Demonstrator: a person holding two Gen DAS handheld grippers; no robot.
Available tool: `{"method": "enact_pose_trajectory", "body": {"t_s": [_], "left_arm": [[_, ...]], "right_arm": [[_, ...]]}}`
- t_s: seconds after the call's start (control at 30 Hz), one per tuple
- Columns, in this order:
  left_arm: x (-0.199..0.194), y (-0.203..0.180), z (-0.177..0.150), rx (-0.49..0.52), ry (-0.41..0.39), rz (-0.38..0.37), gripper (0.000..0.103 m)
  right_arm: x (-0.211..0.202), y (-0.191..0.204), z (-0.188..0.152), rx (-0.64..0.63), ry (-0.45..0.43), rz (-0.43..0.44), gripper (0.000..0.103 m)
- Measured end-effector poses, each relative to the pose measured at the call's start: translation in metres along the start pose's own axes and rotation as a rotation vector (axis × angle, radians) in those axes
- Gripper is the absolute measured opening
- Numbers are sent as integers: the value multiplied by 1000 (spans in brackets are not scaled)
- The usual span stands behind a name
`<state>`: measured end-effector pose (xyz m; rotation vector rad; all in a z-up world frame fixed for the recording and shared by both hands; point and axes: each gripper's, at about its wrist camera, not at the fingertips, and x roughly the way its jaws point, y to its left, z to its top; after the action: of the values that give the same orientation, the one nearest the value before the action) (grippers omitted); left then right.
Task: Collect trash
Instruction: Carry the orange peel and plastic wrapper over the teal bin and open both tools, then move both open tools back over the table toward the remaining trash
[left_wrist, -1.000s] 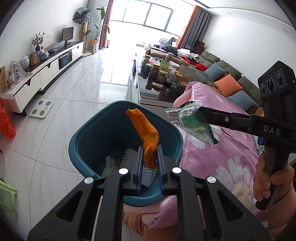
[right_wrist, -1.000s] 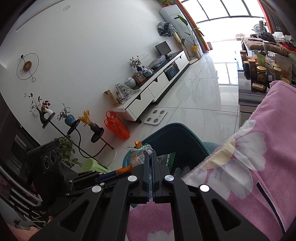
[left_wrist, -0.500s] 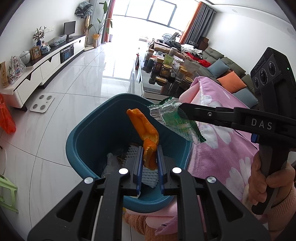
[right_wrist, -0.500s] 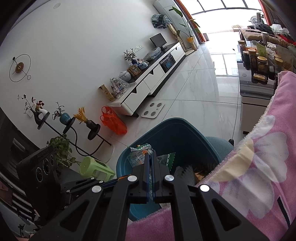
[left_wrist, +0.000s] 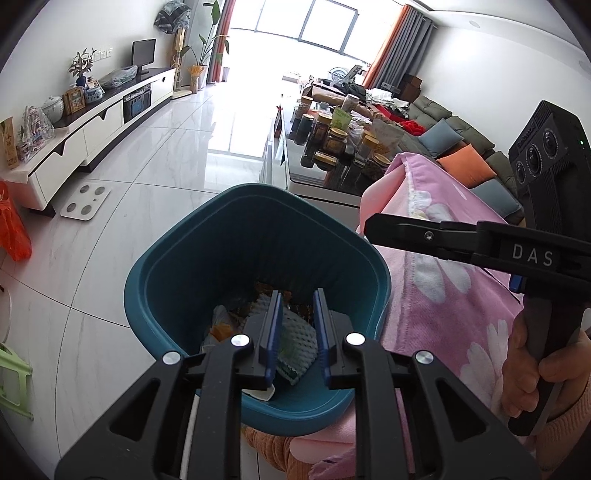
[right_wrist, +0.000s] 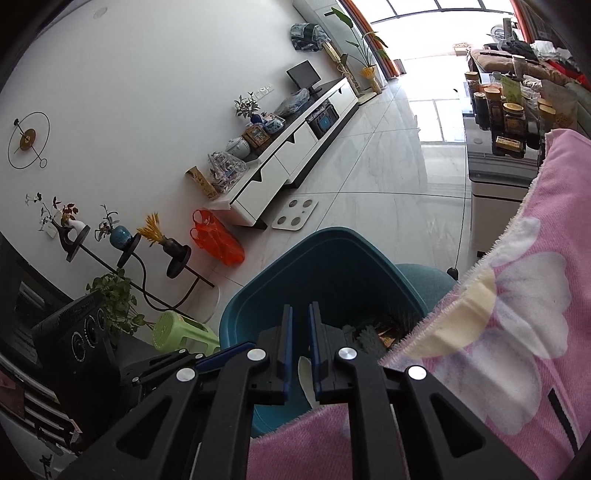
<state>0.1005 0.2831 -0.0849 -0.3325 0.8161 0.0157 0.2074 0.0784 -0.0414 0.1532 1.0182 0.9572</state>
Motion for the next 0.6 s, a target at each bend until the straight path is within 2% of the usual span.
{"method": "enact_pose_trajectory", "body": {"t_s": [0.1, 0.27, 0.33, 0.6], "left_arm": [[-13, -7, -1, 16, -34, -7, 21], [-40, -28, -4, 69, -102, -28, 28], [-50, -36, -7, 93, -122, -49, 30], [-74, -88, -20, 193, -159, -127, 35]], "right_arm": [[-17, 2, -3, -22, -28, 3, 22], [-59, 3, -15, -61, -93, -2, 25], [-78, 0, -23, -69, -124, -10, 30], [-149, -17, -56, -75, -230, -77, 33]]}}
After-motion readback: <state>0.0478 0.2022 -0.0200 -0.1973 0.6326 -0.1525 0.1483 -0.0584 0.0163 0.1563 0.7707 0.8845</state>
